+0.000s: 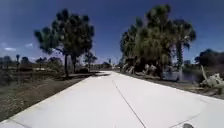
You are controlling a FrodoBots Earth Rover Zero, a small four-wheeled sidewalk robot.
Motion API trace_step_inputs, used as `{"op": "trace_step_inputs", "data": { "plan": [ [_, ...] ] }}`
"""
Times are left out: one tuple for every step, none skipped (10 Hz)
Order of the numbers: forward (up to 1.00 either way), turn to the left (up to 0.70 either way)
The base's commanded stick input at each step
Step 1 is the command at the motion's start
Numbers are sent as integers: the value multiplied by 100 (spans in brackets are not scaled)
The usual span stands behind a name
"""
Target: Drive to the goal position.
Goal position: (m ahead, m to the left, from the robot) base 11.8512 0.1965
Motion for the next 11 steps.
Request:
{"op": "trace_step_inputs", "data": {
  "plan": [
    [70, 0],
    [70, 0],
    [70, 0],
    [70, 0],
    [70, 0],
    [70, 0],
    [70, 0],
    [70, 0],
    [70, 0],
    [70, 0],
    [70, 0]
  ]
}}
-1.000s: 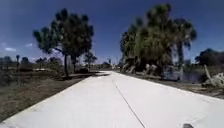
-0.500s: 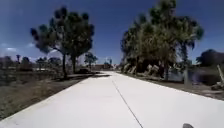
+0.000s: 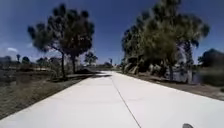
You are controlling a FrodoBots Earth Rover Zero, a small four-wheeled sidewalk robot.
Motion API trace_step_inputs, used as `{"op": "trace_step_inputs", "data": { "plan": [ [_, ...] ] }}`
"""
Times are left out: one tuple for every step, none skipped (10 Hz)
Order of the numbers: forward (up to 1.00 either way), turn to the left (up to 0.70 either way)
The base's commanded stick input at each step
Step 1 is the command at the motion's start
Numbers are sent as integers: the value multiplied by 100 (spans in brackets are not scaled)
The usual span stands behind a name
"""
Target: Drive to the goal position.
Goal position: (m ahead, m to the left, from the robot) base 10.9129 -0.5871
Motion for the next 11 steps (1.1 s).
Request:
{"op": "trace_step_inputs", "data": {
  "plan": [
    [70, 0],
    [70, 0],
    [70, 0],
    [70, 0],
    [70, 0],
    [70, 0],
    [70, 0],
    [70, 0],
    [70, 0],
    [70, 0],
    [70, 0]
  ]
}}
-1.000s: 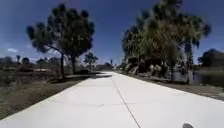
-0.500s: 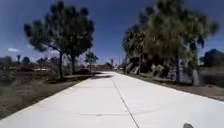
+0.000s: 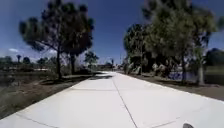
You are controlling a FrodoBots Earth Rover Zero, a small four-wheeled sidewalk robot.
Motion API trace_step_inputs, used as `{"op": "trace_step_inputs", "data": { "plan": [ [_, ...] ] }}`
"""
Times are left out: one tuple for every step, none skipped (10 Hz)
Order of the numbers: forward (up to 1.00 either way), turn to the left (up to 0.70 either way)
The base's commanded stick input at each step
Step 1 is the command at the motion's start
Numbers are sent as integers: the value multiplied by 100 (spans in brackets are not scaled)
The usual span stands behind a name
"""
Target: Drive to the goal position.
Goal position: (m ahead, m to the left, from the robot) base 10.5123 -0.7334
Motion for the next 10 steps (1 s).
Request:
{"op": "trace_step_inputs", "data": {
  "plan": [
    [70, 0],
    [70, 0],
    [70, 0],
    [70, 0],
    [70, 0],
    [70, 0],
    [70, 0],
    [70, 0],
    [70, 0],
    [70, 0]
  ]
}}
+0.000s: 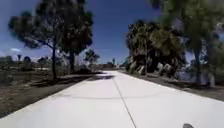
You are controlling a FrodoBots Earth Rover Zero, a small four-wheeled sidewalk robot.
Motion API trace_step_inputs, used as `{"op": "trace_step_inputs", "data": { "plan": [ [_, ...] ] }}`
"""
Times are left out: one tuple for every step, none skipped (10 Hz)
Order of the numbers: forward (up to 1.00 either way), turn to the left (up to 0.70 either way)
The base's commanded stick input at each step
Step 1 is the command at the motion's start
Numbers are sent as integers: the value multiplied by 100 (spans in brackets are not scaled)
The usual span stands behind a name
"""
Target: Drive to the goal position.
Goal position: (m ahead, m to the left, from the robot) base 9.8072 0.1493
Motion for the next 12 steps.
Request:
{"op": "trace_step_inputs", "data": {
  "plan": [
    [70, 0],
    [70, 0],
    [70, 0],
    [70, -19],
    [70, -35],
    [70, -35],
    [70, 0],
    [70, 0],
    [70, 0],
    [70, 0],
    [70, 0],
    [70, 0]
  ]
}}
